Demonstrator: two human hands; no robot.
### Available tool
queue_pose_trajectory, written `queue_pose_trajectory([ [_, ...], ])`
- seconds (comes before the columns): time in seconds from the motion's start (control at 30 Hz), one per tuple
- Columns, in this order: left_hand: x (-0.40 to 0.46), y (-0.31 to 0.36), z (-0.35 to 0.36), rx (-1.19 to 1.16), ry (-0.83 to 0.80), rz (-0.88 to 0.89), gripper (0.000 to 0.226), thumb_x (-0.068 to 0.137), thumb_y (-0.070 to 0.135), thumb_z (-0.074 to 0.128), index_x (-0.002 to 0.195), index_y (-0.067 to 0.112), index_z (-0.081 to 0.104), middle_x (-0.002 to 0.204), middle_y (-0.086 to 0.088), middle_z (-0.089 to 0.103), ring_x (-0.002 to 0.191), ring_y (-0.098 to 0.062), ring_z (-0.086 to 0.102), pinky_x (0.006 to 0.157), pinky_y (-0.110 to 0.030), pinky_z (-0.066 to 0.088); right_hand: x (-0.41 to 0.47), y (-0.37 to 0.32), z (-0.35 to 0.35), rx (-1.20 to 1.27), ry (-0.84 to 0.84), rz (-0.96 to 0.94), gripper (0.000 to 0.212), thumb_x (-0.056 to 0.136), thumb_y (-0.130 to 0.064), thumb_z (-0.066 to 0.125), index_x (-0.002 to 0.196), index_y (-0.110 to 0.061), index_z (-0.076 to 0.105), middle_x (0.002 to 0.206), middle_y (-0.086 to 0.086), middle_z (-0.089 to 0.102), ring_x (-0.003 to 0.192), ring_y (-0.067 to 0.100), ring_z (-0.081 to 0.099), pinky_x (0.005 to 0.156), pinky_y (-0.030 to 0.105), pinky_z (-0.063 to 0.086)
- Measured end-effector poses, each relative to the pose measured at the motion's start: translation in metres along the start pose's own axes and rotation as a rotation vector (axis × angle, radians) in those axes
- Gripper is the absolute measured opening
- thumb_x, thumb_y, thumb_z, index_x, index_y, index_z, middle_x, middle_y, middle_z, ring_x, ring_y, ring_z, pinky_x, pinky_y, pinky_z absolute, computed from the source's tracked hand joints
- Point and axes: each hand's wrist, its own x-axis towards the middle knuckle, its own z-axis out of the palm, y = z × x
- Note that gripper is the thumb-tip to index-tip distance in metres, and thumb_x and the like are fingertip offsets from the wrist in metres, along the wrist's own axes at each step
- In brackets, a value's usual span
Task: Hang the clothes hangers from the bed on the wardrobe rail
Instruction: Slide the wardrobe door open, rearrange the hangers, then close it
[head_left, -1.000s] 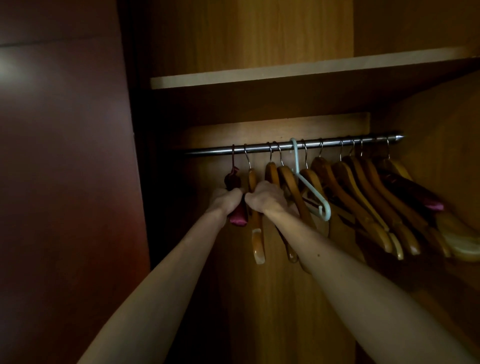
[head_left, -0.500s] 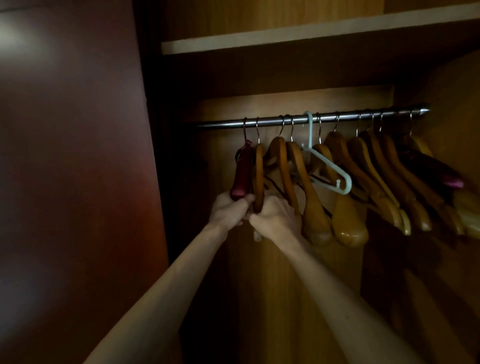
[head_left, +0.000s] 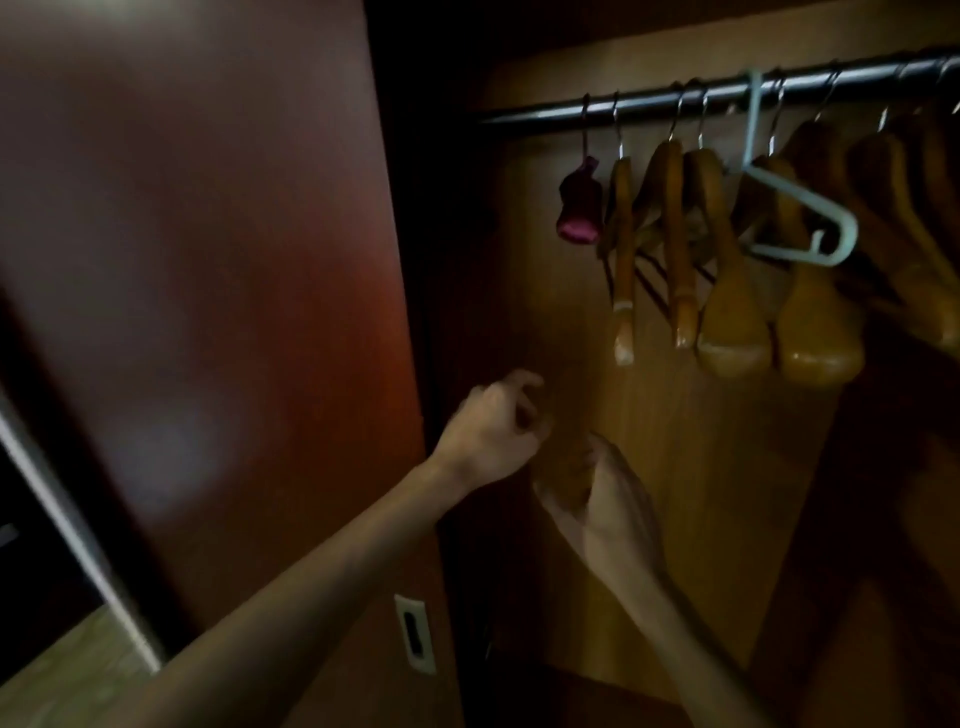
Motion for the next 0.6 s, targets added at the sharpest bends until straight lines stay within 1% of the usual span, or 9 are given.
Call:
queue_pose_trajectory([
  [0.1,-0.021,-0.009,-0.007,0.168,-0.031,0.11,0.052,0.096,0.027,0.062,0.145,0.018,0.045,0.102,0.008,0.074,0.084,-0.006,0.071,0.077,-0.033,0.061,-0.031,0.008,0.034,-0.006,-0.167,0.057,0.068,0.091,-0.052,0.063,0.148,-0.026,0.038,0.127,-0.012,0.056,0.107,0.008,0.061,0.083,0.021,0.049],
  [0.17,-0.032,-0.017,-0.01,0.32,-0.065,0.182,0.047,0.098,0.029,0.058,0.143,0.019,0.047,0.102,0.006,0.074,0.087,-0.01,0.071,0.077,-0.035,0.06,-0.054,0.011,0.063,-0.007,-0.249,0.065,0.064,0.093,-0.05,0.062,0.148,-0.03,0.036,0.129,-0.014,0.054,0.104,0.004,0.06,0.084,0.02,0.05],
  [0.2,-0.037,-0.021,-0.01,0.42,-0.081,0.244,0.044,0.099,0.03,0.055,0.141,0.02,0.048,0.104,0.004,0.073,0.089,-0.013,0.071,0.077,-0.036,0.06,-0.064,0.013,0.079,-0.028,-0.275,0.074,0.064,0.093,-0.05,0.062,0.149,-0.03,0.035,0.132,-0.014,0.054,0.106,0.004,0.06,0.085,0.02,0.05],
  [0.27,-0.046,-0.027,-0.01,0.64,-0.126,0.414,0.037,0.099,0.032,0.049,0.134,0.02,0.054,0.108,0.002,0.071,0.092,-0.019,0.071,0.074,-0.04,0.059,-0.081,0.015,0.113,-0.069,-0.33,0.124,0.07,0.094,-0.05,0.062,0.153,-0.028,0.031,0.143,-0.009,0.05,0.122,0.01,0.055,0.096,0.026,0.048],
  [0.33,-0.055,-0.034,-0.01,0.863,-0.228,0.576,0.029,0.098,0.029,0.046,0.12,0.019,0.062,0.108,-0.001,0.069,0.095,-0.023,0.069,0.074,-0.04,0.057,-0.096,0.018,0.146,-0.087,-0.381,0.184,0.08,0.093,-0.052,0.061,0.157,-0.025,0.023,0.155,-0.004,0.04,0.138,0.017,0.045,0.108,0.032,0.04],
  [0.4,-0.065,-0.045,-0.01,1.049,-0.345,0.7,0.022,0.097,0.024,0.048,0.107,0.019,0.067,0.104,-0.001,0.069,0.095,-0.022,0.066,0.077,-0.038,0.054,-0.108,0.018,0.174,-0.112,-0.384,0.218,0.088,0.091,-0.056,0.062,0.159,-0.02,0.019,0.158,0.001,0.036,0.141,0.02,0.041,0.111,0.033,0.038],
  [0.47,-0.074,-0.056,-0.013,1.144,-0.438,0.765,0.019,0.097,0.022,0.051,0.105,0.021,0.068,0.106,-0.002,0.07,0.1,-0.022,0.064,0.086,-0.039,0.052,-0.113,0.013,0.196,-0.166,-0.329,0.261,0.088,0.09,-0.058,0.062,0.157,-0.015,0.025,0.154,0.004,0.043,0.136,0.02,0.048,0.107,0.031,0.043],
  [0.53,-0.084,-0.068,-0.016,1.234,-0.494,0.82,0.017,0.097,0.023,0.055,0.108,0.022,0.068,0.115,-0.003,0.069,0.111,-0.024,0.062,0.101,-0.043,0.046,-0.115,0.007,0.212,-0.225,-0.241,0.286,0.079,0.089,-0.06,0.061,0.148,-0.013,0.039,0.139,0.004,0.057,0.118,0.018,0.061,0.094,0.028,0.053],
  [0.6,-0.092,-0.08,-0.019,1.311,-0.516,0.907,0.016,0.096,0.024,0.06,0.111,0.022,0.068,0.122,-0.004,0.068,0.123,-0.025,0.056,0.11,-0.047,0.036,-0.116,0.001,0.223,-0.281,-0.161,0.3,0.069,0.088,-0.062,0.061,0.136,-0.014,0.048,0.122,0.001,0.065,0.1,0.013,0.066,0.081,0.027,0.057],
])
